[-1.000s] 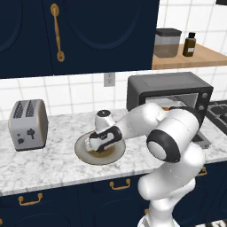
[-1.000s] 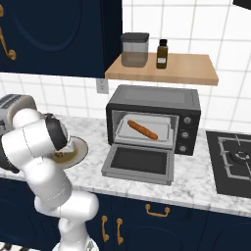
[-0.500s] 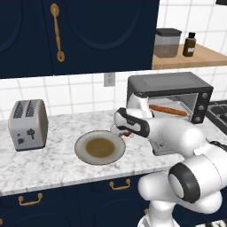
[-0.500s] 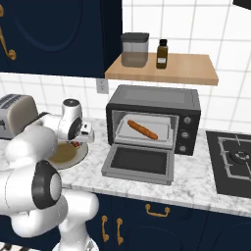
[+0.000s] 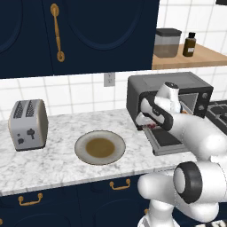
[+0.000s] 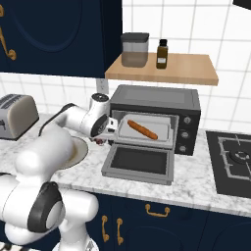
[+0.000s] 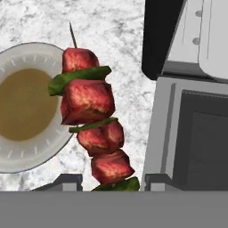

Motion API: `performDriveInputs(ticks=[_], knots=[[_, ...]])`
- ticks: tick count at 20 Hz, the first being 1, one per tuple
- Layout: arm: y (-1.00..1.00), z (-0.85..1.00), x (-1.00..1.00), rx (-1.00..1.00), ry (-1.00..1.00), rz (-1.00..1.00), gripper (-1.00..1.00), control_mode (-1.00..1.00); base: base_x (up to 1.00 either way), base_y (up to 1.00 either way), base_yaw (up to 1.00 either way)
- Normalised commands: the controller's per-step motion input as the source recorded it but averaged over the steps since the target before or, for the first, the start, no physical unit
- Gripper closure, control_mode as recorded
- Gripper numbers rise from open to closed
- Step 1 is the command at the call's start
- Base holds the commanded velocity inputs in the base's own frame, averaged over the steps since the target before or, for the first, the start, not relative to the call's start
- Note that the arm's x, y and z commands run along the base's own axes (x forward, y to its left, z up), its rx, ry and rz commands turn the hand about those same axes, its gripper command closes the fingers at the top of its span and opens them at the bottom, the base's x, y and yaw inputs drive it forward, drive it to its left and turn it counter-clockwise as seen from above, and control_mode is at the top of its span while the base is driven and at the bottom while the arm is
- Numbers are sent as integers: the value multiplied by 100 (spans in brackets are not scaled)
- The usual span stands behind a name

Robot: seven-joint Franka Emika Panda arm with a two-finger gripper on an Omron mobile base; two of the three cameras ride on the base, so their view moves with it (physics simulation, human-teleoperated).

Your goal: Pick up the kebab skewer and baguette bread, and place them inside the toaster oven. Close the toaster oven door and start by setting the timer.

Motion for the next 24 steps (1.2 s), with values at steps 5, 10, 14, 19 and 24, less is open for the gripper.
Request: performDriveInputs(ticks=[5,10,14,19,24], knots=[[-100,5,36,0,1,0,100,-100,0,0,0],[-54,0,52,0,0,0,100,-100,0,0,0],[-1,0,36,0,0,0,100,-100,0,0,0],[0,-6,10,-3,-1,0,100,-100,0,0,0],[6,-8,51,-1,-9,0,100,-100,0,0,0]])
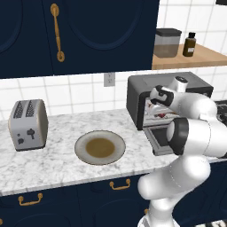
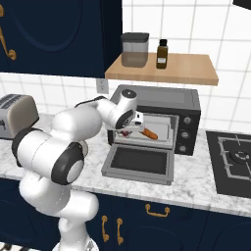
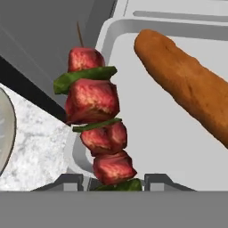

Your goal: Pick up the kebab skewer and baguette bread, and place them inside the toaster oven. Close the toaster oven door and start by setting the timer.

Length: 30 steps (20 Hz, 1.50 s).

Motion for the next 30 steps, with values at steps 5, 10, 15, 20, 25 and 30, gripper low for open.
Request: performDriveInputs(ticks=[5,10,15,20,25,30], knots=[[0,-19,34,0,-3,0,100,-100,0,0,0],[0,-11,44,0,-1,0,100,-100,0,0,0],[0,-13,8,0,0,0,-100,-100,0,0,0],[0,-1,0,0,-3,-1,-100,-100,0,0,0],[-10,2,-2,0,-4,-1,-100,-100,0,0,0],[-42,8,-48,0,0,-9,-100,-100,0,0,0]])
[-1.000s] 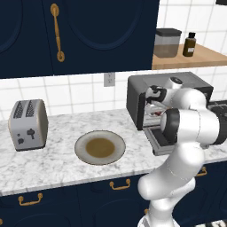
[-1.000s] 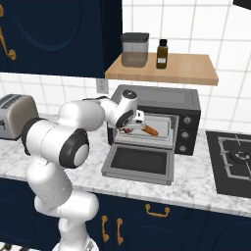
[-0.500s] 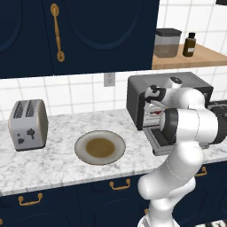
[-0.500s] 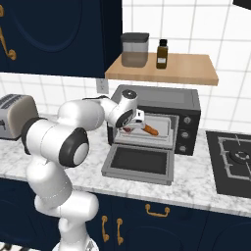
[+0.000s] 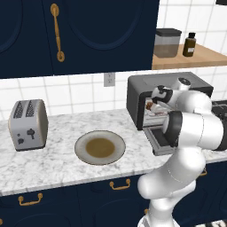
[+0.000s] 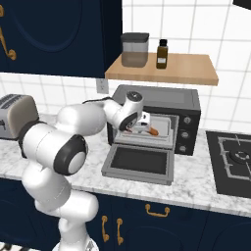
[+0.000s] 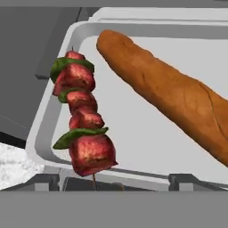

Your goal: Pick up the kebab skewer and baguette bread, and place them inside the toaster oven. Close the toaster oven door and start by setting the timer.

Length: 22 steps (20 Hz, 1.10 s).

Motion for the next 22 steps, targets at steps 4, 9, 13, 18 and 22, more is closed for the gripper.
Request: performDriveInputs(ticks=[4,9,13,18,22], knots=[[-55,1,-84,0,0,-18,-100,-100,0,0,0],[-39,-47,-5,-1,7,-42,-100,-100,0,0,0],[-20,-52,28,0,1,-48,-100,-100,0,0,0],[-16,-28,41,0,0,-37,-100,-100,0,0,0],[-4,-2,60,2,0,-31,-100,-100,0,0,0]])
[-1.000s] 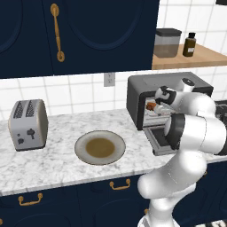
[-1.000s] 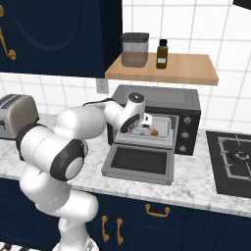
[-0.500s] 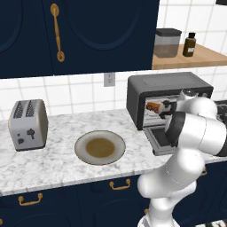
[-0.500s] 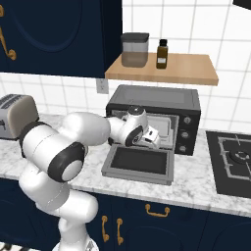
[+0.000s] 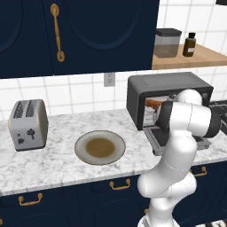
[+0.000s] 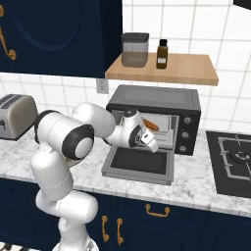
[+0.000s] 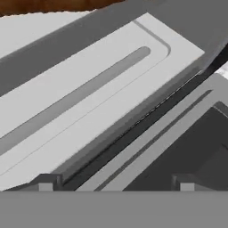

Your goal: Pick up the kebab skewer and baguette bread, and place them inside the toaster oven. Close the toaster oven door and start by setting the timer.

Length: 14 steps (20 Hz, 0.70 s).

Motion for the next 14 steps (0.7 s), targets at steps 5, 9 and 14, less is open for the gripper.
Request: performDriveInputs(ticks=[5,9,14], knots=[[0,0,37,4,0,-28,-100,-100,0,0,0],[-8,7,-27,9,0,-15,-100,-100,0,0,0],[-3,36,-96,11,0,4,-100,-100,0,0,0]])
